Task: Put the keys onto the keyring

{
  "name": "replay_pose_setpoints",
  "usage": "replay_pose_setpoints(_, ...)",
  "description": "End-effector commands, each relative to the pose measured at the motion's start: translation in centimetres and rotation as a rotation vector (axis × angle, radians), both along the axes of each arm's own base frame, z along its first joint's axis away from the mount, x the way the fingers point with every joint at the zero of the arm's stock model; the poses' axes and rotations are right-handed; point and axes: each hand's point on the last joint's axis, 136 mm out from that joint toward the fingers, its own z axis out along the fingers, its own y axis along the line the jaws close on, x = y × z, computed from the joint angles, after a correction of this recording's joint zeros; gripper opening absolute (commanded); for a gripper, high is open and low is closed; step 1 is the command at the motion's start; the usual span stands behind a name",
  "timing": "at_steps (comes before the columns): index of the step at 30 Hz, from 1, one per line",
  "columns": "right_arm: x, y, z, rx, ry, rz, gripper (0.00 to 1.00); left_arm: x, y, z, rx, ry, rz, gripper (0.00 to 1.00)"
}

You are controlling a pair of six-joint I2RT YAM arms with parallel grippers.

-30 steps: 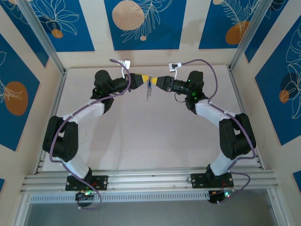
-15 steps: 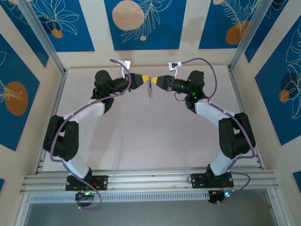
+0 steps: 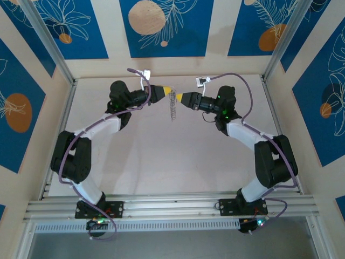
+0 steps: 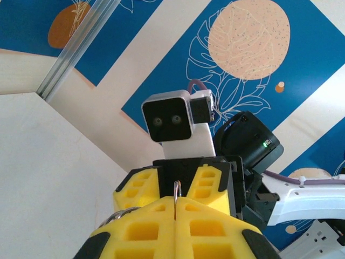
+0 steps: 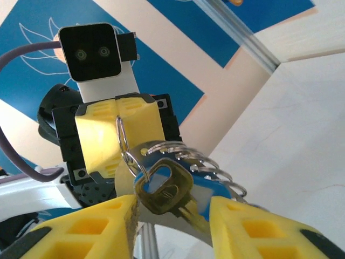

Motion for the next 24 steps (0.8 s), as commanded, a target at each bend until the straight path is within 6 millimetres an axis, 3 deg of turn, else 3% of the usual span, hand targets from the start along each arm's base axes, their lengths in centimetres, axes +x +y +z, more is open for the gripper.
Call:
replay_pose_setpoints(1,0.2,-0.9,-0.5,-0.063,-0.033,-0.106,0.47,-0.3,0.0,1.7,-0.03,-0.045,0.001,0.0)
replay_pose_setpoints(9,0.0,-0.7,-1.2,-0.164,-0.07,-0.219,0.5,-0.2,0.0,2.0,-0.03,-0.038,0.013,0.0)
replay_pose_setpoints(24,0.1,1.8,-0.1,-0.195,-0.136,-0.179,0.48,-0.9,-0.9,2.0,0.004,-0.044,-0.006,0.0)
